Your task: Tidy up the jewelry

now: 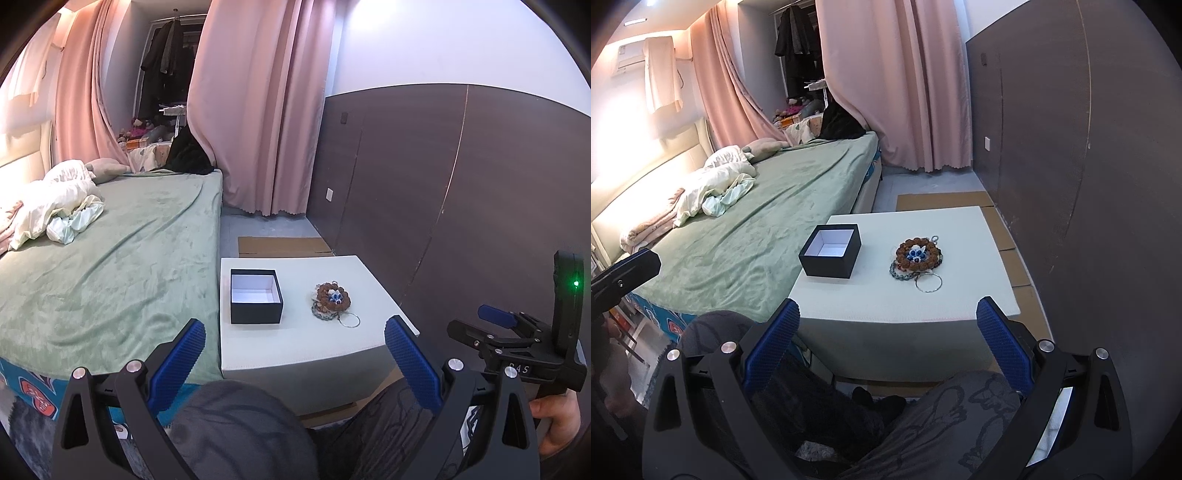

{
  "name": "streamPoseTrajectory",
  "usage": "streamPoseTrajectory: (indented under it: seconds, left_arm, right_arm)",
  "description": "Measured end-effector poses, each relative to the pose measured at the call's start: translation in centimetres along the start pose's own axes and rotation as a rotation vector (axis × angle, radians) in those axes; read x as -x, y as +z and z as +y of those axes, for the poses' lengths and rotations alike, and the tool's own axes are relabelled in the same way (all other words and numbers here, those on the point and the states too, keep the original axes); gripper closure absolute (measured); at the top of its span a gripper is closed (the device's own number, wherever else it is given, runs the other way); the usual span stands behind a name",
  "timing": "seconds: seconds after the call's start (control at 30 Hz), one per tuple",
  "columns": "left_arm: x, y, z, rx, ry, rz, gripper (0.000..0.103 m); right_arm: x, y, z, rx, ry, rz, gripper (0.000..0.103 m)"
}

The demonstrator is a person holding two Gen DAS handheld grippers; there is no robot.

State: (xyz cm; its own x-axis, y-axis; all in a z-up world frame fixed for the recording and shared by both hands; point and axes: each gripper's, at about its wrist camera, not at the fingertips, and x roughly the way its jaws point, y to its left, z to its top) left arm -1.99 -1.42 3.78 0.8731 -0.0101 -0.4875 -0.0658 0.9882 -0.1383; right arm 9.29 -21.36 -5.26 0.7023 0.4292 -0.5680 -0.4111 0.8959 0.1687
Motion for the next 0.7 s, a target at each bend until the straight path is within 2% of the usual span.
streamPoseTrajectory:
  seconds: [0.5, 0.7]
  left_arm:
    - [-5.7, 2.2, 0.3, 0.004, 0.014, 0.053, 0.008]
    - [-9.7, 2.6, 0.2, 0.001, 0.009, 0.112, 0.008]
  right_arm:
    - [-3.9, 1.9, -2.7, -0.022, 0.051, 0.05, 0.007]
    - [-6.1, 2.6, -4.4, -0.035, 0.066, 0.073, 0.007]
